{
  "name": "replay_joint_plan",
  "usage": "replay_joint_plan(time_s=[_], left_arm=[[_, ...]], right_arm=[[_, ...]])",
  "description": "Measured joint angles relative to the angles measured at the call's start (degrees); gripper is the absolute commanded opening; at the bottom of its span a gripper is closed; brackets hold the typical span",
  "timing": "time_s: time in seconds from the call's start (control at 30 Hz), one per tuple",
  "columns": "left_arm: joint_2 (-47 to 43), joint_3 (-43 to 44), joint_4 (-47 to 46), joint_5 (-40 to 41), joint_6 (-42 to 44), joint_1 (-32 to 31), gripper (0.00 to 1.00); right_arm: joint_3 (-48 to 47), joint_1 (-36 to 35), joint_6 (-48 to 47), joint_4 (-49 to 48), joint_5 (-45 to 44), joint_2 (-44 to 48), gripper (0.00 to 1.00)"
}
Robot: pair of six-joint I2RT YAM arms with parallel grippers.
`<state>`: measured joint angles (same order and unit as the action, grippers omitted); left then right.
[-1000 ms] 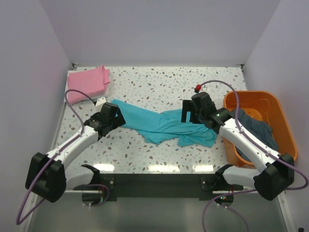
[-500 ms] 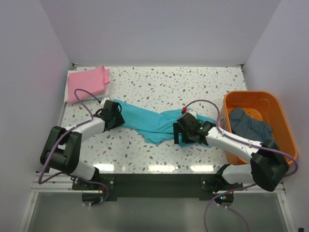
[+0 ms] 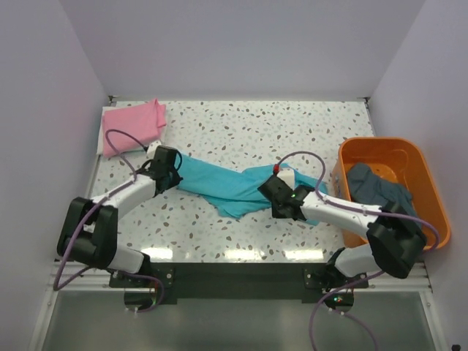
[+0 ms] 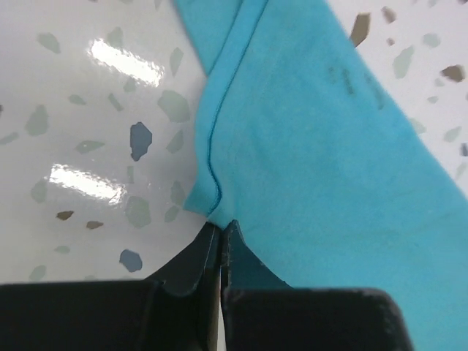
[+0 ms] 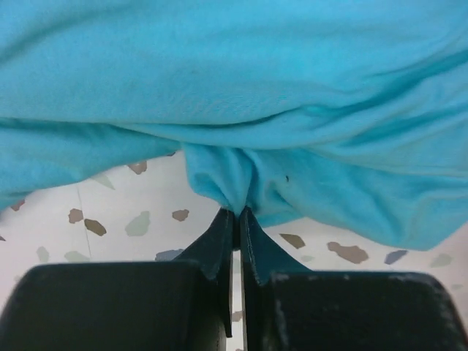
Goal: Fold and stack the t-shirts
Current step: Flatten the tshirt out
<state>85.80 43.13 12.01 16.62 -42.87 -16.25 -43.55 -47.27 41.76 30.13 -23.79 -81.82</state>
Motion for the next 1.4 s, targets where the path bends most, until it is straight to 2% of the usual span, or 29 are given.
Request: replay_joint_plan(time_s=[0.2, 0.4, 0.53, 0.63, 0.93, 1.1, 1.23, 1.4], left_arm=[[-15.26, 5.07, 4.17, 2.89, 0.52, 0.00, 0.00], [-29.51, 13.90, 5.55, 5.79, 2.03, 0.00, 0.00], [-35.47, 21.40, 7.74, 7.89, 2.71, 0.00, 0.00], [-39.15, 27.21, 9.18, 7.69, 3.54, 0.00, 0.00], [-47.01, 40.04, 11.69, 2.10, 4.57, 0.00, 0.00], [-47.23, 45.83, 13.44, -1.20, 4.57, 0.00, 0.00], [-47.30, 46.01, 13.51, -2.82, 4.46, 0.00, 0.00], [-46.25, 38.58, 12.83, -2.21, 2.95, 0.02, 0.00]], right_arm=[[-4.13, -0.26, -0.83, 8.48, -6.86, 14.86, 0.00], [-15.39, -0.35, -4.39, 15.02, -13.25, 32.57, 0.00], [-24.09, -0.35, -7.89, 16.20, -15.43, 38.38, 0.00], [-29.83, -0.35, -11.87, 14.71, -12.37, 40.74, 0.00], [-49.18, -0.42, -19.19, 12.26, 2.38, 37.88, 0.00], [-63.58, -0.42, -22.16, 13.11, 5.42, 32.33, 0.00], [-70.60, -0.39, -24.59, 12.98, 3.15, 27.82, 0.00], [-72.87, -0.39, -30.10, 10.45, -11.50, 18.78, 0.00]])
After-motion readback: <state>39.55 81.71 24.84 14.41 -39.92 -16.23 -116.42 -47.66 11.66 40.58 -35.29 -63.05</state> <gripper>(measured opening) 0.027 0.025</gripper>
